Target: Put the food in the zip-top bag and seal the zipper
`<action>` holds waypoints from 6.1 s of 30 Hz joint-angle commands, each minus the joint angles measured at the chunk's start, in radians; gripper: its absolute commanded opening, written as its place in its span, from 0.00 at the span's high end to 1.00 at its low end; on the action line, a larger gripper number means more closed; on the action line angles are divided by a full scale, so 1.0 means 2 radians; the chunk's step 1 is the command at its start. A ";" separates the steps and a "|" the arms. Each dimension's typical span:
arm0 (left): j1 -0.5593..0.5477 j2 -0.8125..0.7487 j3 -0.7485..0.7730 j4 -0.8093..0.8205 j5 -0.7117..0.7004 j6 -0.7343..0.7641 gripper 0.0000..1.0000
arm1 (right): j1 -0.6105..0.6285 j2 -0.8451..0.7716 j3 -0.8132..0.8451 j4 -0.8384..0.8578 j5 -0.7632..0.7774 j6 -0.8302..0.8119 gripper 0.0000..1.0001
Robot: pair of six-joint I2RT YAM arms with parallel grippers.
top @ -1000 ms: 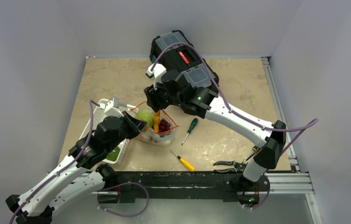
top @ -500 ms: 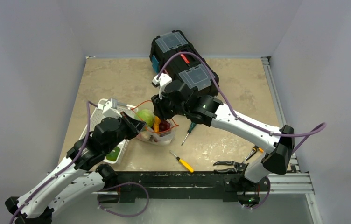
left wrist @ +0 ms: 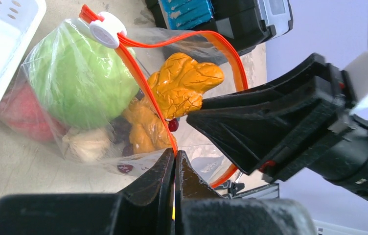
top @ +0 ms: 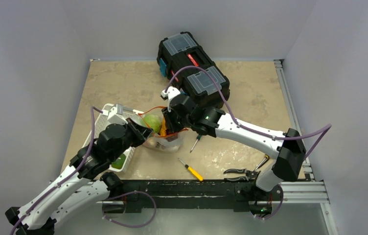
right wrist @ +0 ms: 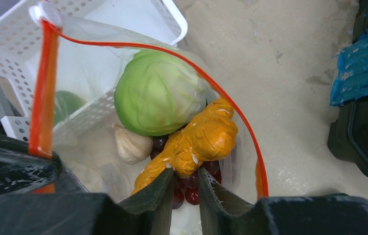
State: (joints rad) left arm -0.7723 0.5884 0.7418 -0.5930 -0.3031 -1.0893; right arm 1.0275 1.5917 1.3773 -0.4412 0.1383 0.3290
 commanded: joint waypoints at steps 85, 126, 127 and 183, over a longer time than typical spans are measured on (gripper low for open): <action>0.035 0.079 0.058 0.007 0.091 0.107 0.57 | -0.083 -0.021 0.015 0.142 -0.253 -0.054 1.00; 0.035 -0.016 -0.049 0.100 0.106 0.062 1.00 | 0.017 0.011 0.044 -0.092 0.102 0.405 0.52; 0.035 -0.016 -0.051 0.101 0.108 0.061 1.00 | 0.017 0.018 0.042 -0.087 0.104 0.407 0.52; 0.035 -0.064 -0.028 0.031 0.100 0.074 1.00 | 0.033 0.043 0.061 0.052 -0.161 -0.162 0.76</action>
State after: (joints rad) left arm -0.6968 0.4480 0.6441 -0.5903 -0.1287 -0.9421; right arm 1.0931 1.6272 1.4696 -0.3737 -0.0830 -0.0067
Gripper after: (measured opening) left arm 0.006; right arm 0.207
